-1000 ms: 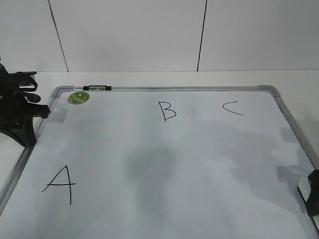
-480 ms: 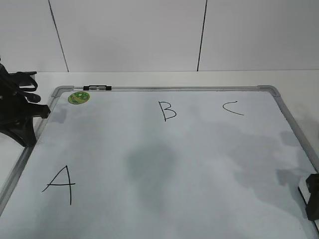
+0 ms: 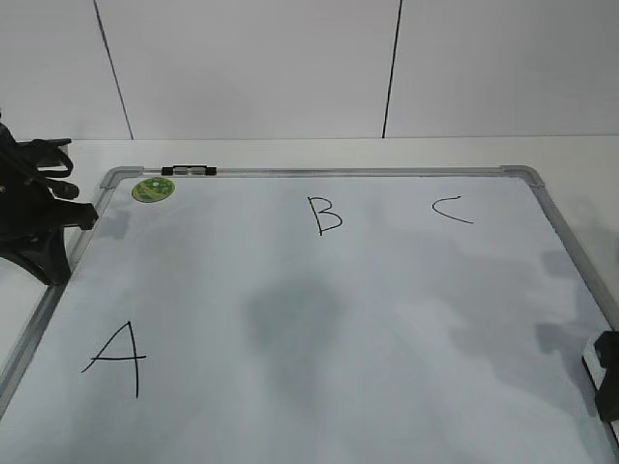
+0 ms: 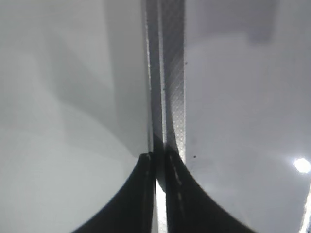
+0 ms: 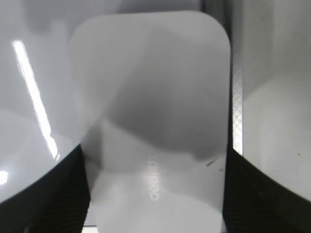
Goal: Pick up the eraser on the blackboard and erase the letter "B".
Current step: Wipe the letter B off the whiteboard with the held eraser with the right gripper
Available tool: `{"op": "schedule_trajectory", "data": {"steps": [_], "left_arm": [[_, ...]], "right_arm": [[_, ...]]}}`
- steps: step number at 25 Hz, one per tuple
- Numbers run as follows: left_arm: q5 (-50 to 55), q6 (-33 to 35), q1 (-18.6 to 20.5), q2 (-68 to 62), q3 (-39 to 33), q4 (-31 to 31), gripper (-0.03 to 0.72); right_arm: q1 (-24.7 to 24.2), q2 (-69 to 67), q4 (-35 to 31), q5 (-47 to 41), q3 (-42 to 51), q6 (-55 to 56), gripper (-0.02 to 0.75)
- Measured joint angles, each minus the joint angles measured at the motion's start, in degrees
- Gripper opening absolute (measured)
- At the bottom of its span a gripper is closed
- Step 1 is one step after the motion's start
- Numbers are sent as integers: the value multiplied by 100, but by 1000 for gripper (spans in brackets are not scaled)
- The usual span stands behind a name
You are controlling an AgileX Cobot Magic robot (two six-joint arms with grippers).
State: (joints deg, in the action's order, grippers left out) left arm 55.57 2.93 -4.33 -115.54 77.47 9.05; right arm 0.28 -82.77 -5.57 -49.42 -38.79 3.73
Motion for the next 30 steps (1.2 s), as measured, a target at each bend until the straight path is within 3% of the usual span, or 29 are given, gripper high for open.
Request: {"op": "schedule_trajectory", "data": {"steps": [11,22,30], "left_arm": [[0,0,0,0,0,8,20],[23,0,0,0,14,12,20],[34,0,0,0,13,12,20]], "right_arm": [[0,-3,-20,-869,-1021,-269,537],[40,-903,-372,-1809,-3048,-456,537],[1087,-2147,38,-2014,-4878,-287,537]]}}
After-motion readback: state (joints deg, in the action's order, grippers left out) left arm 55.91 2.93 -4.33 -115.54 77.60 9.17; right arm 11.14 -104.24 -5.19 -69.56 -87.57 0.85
